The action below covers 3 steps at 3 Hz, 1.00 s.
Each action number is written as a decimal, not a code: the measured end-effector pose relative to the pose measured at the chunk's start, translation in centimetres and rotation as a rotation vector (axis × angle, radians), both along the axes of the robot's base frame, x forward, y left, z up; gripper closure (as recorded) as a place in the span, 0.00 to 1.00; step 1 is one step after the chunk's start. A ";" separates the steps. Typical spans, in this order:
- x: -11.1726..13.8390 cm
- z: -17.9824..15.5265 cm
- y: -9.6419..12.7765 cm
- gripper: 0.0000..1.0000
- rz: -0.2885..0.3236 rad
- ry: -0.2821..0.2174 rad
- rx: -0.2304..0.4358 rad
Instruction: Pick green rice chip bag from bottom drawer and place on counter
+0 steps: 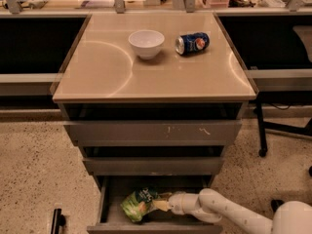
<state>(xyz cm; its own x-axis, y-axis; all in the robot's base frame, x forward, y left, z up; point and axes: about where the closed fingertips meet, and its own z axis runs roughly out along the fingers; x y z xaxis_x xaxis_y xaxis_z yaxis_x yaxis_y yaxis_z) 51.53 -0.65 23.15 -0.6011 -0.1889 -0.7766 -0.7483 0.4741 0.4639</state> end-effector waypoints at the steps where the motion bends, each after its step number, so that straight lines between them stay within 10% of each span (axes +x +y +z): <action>1: -1.3 6.3 0.2 1.00 0.057 -0.035 0.048; 3: -2.5 19.9 1.8 1.00 0.159 -0.136 -0.025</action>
Offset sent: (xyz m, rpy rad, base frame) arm -0.0388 0.0113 0.2019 0.0291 -0.1226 0.1528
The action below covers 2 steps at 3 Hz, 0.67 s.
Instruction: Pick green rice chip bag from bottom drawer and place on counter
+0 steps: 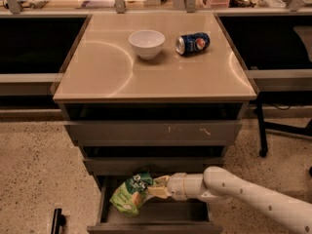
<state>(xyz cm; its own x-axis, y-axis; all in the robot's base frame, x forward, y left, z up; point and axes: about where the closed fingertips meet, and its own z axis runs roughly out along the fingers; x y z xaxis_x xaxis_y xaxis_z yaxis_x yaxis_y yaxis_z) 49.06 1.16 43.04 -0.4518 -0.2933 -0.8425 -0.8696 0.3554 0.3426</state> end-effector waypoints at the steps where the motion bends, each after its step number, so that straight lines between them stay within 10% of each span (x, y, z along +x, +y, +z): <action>1: 0.0 0.2 0.2 1.00 0.004 -0.001 -0.001; 2: -0.7 3.9 1.5 1.00 0.048 -0.035 -0.029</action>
Offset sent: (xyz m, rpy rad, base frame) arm -0.0196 0.0400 0.1193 -0.0921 -0.1119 0.1386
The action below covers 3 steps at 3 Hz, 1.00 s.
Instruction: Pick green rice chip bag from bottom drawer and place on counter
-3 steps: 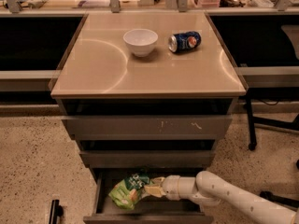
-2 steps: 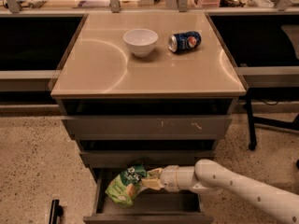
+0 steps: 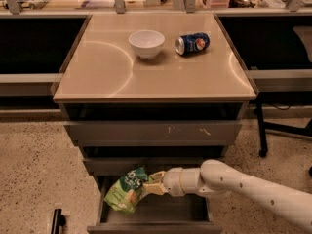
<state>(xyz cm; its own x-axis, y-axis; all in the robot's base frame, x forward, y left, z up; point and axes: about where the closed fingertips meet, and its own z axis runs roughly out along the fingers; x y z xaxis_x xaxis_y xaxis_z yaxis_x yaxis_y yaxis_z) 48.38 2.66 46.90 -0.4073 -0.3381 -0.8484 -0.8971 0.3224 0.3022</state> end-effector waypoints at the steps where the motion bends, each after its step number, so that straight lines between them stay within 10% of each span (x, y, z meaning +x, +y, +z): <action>1: -2.0 6.2 2.7 1.00 0.048 -0.055 -0.062; 3: -6.2 17.2 5.5 1.00 0.059 -0.202 -0.191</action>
Offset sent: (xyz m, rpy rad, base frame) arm -0.0677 0.0610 0.2021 -0.2190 -0.2279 0.0829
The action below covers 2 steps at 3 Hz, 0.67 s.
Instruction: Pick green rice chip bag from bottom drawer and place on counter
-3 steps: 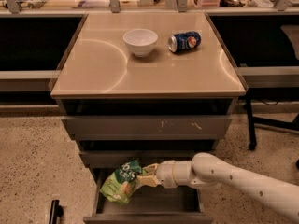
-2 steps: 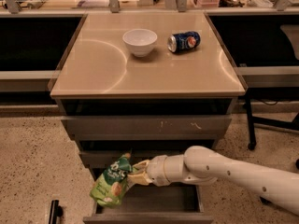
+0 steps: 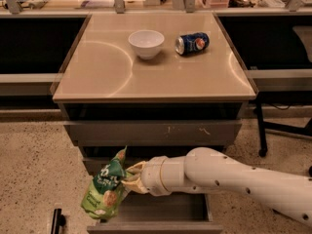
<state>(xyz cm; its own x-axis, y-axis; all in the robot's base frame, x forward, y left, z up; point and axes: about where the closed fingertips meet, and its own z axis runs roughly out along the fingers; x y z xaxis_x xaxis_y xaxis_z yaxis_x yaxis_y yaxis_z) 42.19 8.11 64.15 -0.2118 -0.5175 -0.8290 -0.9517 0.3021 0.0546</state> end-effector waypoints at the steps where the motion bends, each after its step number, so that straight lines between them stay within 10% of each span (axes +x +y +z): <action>1: 0.0 1.9 0.1 1.00 0.005 -0.048 -0.033; 2: 0.0 1.9 0.1 1.00 0.005 -0.048 -0.033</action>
Offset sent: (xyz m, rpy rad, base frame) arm -0.0005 0.0014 0.0192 -0.0333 -0.0481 0.0051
